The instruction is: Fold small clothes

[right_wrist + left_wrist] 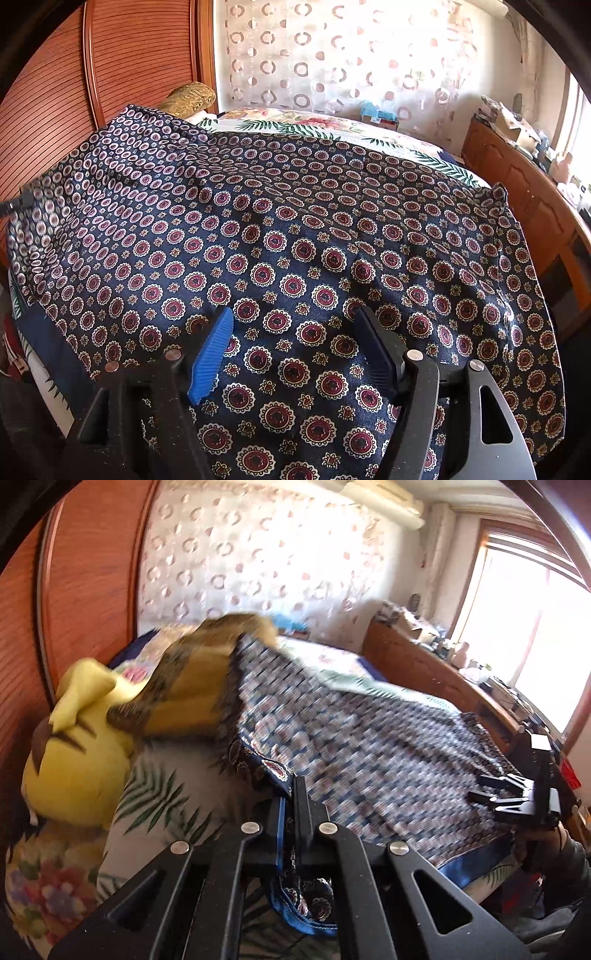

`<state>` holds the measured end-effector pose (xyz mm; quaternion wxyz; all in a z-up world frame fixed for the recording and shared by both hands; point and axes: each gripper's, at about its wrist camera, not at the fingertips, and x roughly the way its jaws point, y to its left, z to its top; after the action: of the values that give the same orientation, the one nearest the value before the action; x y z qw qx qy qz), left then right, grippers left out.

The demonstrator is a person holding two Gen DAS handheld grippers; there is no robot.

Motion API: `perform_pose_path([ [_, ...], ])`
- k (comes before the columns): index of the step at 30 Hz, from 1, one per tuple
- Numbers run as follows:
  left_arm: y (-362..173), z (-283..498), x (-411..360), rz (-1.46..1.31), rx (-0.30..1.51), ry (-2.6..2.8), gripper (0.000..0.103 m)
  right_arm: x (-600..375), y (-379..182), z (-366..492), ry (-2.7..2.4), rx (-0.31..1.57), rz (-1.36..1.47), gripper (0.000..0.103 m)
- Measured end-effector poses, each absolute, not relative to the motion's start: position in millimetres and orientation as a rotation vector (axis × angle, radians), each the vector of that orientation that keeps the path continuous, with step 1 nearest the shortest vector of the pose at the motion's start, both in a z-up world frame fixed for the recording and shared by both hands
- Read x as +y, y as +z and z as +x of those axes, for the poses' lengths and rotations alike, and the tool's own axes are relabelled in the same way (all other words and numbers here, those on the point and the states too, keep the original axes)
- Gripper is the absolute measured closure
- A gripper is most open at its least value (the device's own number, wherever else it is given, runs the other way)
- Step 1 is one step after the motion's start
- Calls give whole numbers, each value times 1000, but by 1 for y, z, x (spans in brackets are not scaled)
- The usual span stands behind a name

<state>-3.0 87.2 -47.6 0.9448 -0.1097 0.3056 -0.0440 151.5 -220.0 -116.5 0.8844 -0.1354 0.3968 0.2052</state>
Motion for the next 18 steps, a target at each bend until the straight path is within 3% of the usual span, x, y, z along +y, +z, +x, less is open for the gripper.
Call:
perform_pose_path([
  [18, 2, 37, 19, -133, 525, -268, 99, -221, -116, 151, 421, 827, -277, 32],
])
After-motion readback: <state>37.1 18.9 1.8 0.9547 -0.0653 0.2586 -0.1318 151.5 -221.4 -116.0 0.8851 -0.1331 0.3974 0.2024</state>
